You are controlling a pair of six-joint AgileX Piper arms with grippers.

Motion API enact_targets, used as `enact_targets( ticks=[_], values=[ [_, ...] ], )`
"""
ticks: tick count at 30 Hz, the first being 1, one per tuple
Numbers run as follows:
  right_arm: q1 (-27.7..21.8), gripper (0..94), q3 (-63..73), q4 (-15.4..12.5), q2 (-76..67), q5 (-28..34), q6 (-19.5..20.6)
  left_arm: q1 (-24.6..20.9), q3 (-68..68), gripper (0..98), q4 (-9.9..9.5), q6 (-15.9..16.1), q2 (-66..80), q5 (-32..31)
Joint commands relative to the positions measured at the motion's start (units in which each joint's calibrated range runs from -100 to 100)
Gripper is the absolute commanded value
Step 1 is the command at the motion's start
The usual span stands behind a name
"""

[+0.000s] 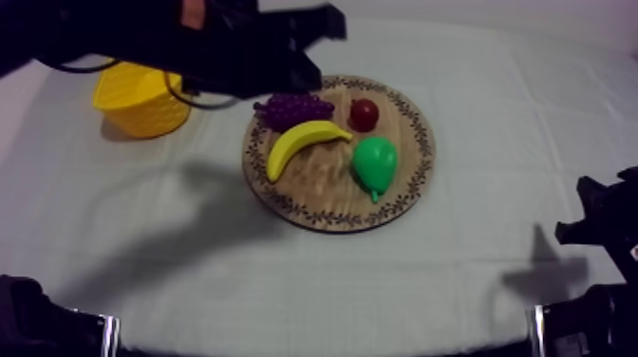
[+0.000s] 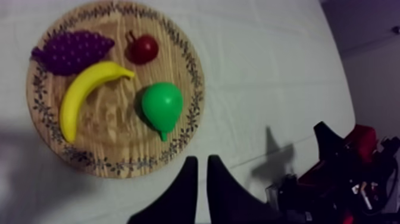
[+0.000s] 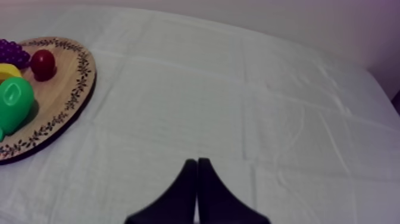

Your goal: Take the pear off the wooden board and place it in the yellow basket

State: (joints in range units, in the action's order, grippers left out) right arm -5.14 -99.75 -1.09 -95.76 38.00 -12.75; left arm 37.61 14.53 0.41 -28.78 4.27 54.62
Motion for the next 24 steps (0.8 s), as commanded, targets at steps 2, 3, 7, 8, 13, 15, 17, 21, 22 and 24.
enact_targets(
  ticks=[2, 3, 7, 8, 13, 15, 17, 21, 22, 24],
  values=[
    [0.04, 0.3, -0.03, -0.01, 0.01, 0.07, -0.02, 0.86, 0.71, 5.8, 1.05, 0.17, -3.91, -1.93],
    [0.08, 0.3, -0.03, -0.01, 0.01, 0.07, -0.02, 1.14, 0.96, 5.8, 1.39, 0.17, -4.91, -2.53],
    [0.24, 0.3, -0.03, -0.01, 0.01, 0.07, -0.02, 1.86, 0.93, 6.0, 2.17, 0.11, -9.25, -3.89],
    [0.27, 0.3, -0.03, -0.01, 0.01, 0.07, -0.02, 1.80, 0.55, 6.1, 2.27, 0.18, -10.43, -3.97],
    [0.25, 0.3, -0.03, -0.01, 0.01, 0.07, -0.02, 1.12, -3.07, 8.3, 2.20, 0.31, -16.13, -1.78],
    [0.25, 0.3, -0.03, -0.01, 0.01, 0.07, -0.02, 0.99, -4.77, 14.9, 1.76, -0.06, -17.96, -0.46],
    [0.25, 0.3, -0.03, -0.01, 0.01, 0.07, -0.02, 0.92, -6.43, 20.6, 1.24, -0.73, -19.42, 1.20],
    [0.24, 0.3, -0.03, -0.01, 0.01, 0.07, -0.02, 1.12, -9.91, 45.2, -0.71, -3.56, -21.39, 6.37],
    [0.24, 0.3, -0.03, -0.01, 0.01, 0.07, -0.02, 1.19, -10.69, 53.8, -1.25, -4.30, -21.70, 7.51],
    [0.24, 0.3, -0.03, -0.01, 0.01, 0.07, -0.02, 1.28, -11.98, 72.2, -2.08, -5.47, -22.09, 9.09]
  ],
)
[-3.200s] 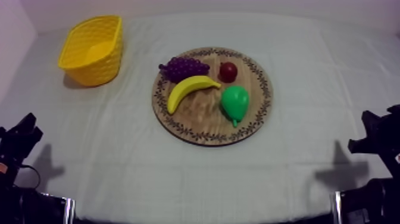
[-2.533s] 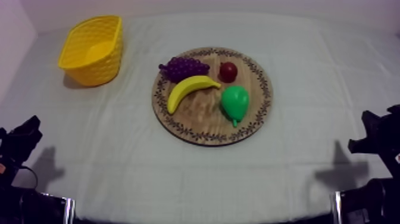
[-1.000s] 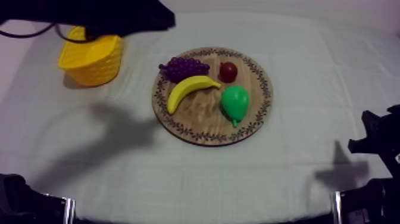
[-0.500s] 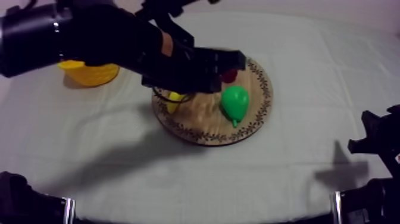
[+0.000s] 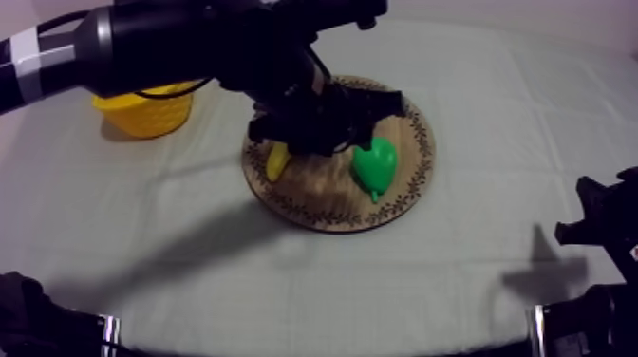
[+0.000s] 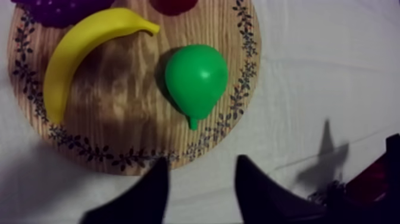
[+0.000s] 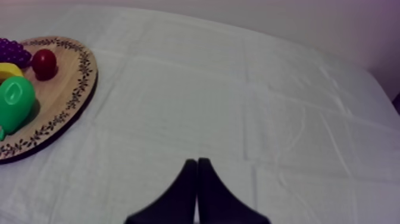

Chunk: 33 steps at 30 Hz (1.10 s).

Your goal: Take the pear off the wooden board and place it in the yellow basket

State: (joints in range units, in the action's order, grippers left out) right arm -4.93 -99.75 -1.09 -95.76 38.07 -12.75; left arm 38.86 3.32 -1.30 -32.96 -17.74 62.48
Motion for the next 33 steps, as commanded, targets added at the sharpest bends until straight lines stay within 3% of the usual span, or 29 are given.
enact_targets(
  ticks=[1, 4, 8, 17, 23, 33],
  values=[
    [0.03, 0.3, -0.03, -0.01, 0.01, -0.01, -0.02, 0.05, -1.27, 79.3, -0.70, -1.82, -0.20, 1.75],
    [0.03, 0.3, -0.03, -0.01, 0.01, -0.01, -0.02, 0.07, -2.54, 91.4, -1.73, -3.14, -0.26, 2.79],
    [0.03, 0.3, -0.03, -0.01, 0.01, -0.01, -0.02, 0.05, -3.27, 96.1, -2.45, -3.59, -0.14, 3.53],
    [0.03, 0.3, -0.03, -0.01, 0.01, -0.01, -0.02, -0.36, -5.20, 93.6, -2.24, -3.13, -2.73, 5.50],
    [0.03, 0.3, -0.03, -0.01, 0.01, -0.01, 0.00, -1.10, -10.43, 92.7, -0.83, -1.52, -8.45, 8.20],
    [0.03, 0.3, -0.03, -0.01, 0.01, -0.01, -0.02, -2.32, -31.30, 89.4, 1.39, 2.16, -25.68, 21.85]
  ],
)
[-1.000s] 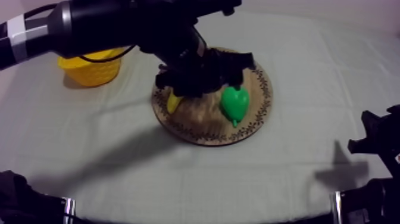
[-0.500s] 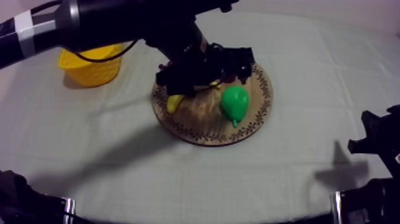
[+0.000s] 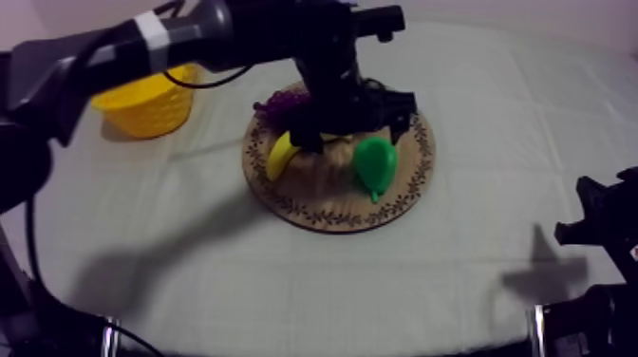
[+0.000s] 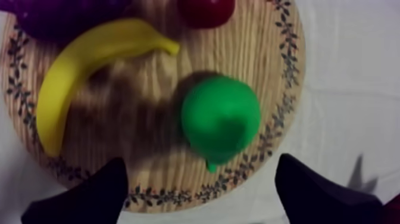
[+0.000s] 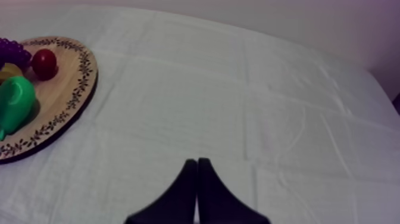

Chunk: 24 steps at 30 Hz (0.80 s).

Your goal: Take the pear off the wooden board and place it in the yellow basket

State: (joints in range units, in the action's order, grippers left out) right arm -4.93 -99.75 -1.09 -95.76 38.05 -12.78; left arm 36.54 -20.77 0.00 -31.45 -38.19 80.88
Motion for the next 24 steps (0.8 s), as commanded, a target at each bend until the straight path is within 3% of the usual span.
enact_targets(
  ticks=[1, 4, 7, 14, 24],
  values=[
    [0.03, 0.3, -0.03, -0.01, 0.01, 0.02, 0.01, 0.01, -10.84, 89.0, 0.19, 1.06, -7.45, 5.87],
    [0.05, 0.3, -0.03, -0.01, 0.01, 0.02, 0.02, -0.10, -23.25, 88.4, 0.55, 2.01, -14.48, 13.67],
    [0.14, 0.3, -0.03, -0.01, 0.01, 0.02, 0.02, -0.83, -30.70, 88.4, 2.09, 3.56, -19.06, 17.25],
    [0.18, 0.3, -0.03, -0.01, 0.01, 0.02, 0.01, -1.91, -30.41, 81.6, 4.64, 5.91, -21.93, 18.97],
    [0.18, 0.3, -0.03, -0.01, 0.01, 0.02, 0.04, -2.25, -27.59, 67.8, 5.69, 7.80, -22.91, 19.12]
  ],
)
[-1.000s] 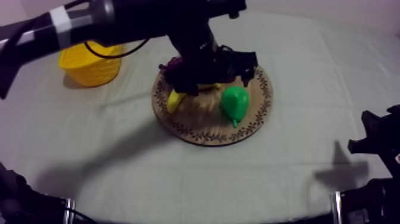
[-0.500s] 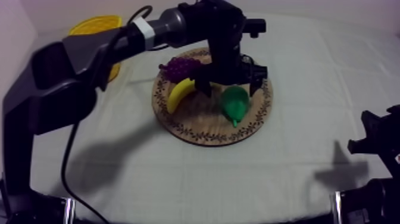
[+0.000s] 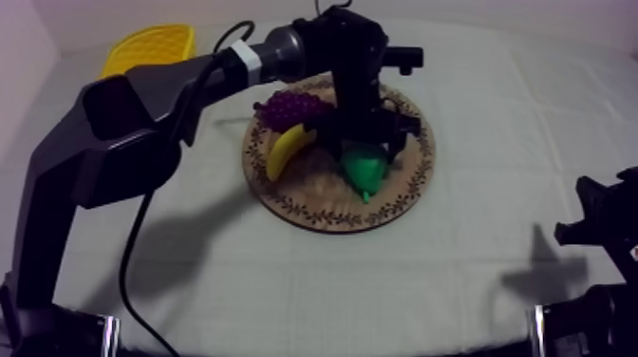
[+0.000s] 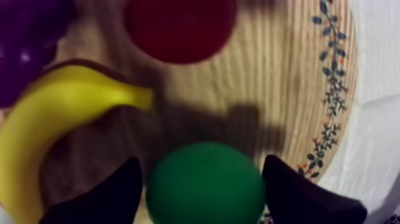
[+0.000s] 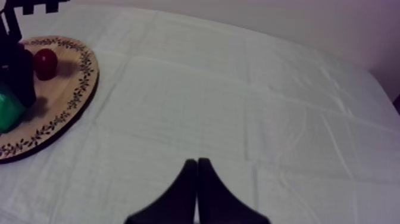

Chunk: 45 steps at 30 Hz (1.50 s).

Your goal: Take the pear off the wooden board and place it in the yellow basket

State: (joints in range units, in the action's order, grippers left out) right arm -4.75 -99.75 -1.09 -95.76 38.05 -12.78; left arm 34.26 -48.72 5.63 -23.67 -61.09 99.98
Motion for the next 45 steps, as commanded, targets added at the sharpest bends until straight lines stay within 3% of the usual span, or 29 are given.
enact_targets(
  ticks=[1, 6, 14, 20, 26, 34, 45],
  values=[
    [0.00, 0.3, -0.03, -0.01, 0.01, 0.02, 0.01, 0.07, 0.61, 66.5, -0.07, 0.05, 0.03, 0.02],
    [0.00, 0.3, -0.03, -0.01, 0.01, 0.02, 0.02, 0.51, 2.44, 61.4, -1.57, -0.08, 1.34, 0.02],
    [0.00, 0.3, -0.03, -0.01, 0.01, 0.02, 0.01, -0.20, 9.79, 59.1, -5.92, -1.45, 14.90, 0.02],
    [0.00, 0.3, -0.03, -0.01, 0.01, 0.02, 0.01, -5.66, 19.27, 59.6, -8.99, -2.38, 32.30, 0.02],
    [0.00, 0.3, -0.03, -0.01, 0.01, 0.02, 0.01, -13.67, 23.66, 59.4, -11.20, -0.63, 41.52, 0.02],
    [0.00, 0.3, -0.03, -0.01, 0.01, 0.02, 0.01, -22.21, 24.44, 59.5, -12.35, 1.11, 41.34, 0.00],
    [0.00, 0.3, -0.03, -0.01, 0.01, 0.02, 0.01, -28.30, 24.33, 59.4, -12.67, 0.73, 30.69, -0.12]
  ],
)
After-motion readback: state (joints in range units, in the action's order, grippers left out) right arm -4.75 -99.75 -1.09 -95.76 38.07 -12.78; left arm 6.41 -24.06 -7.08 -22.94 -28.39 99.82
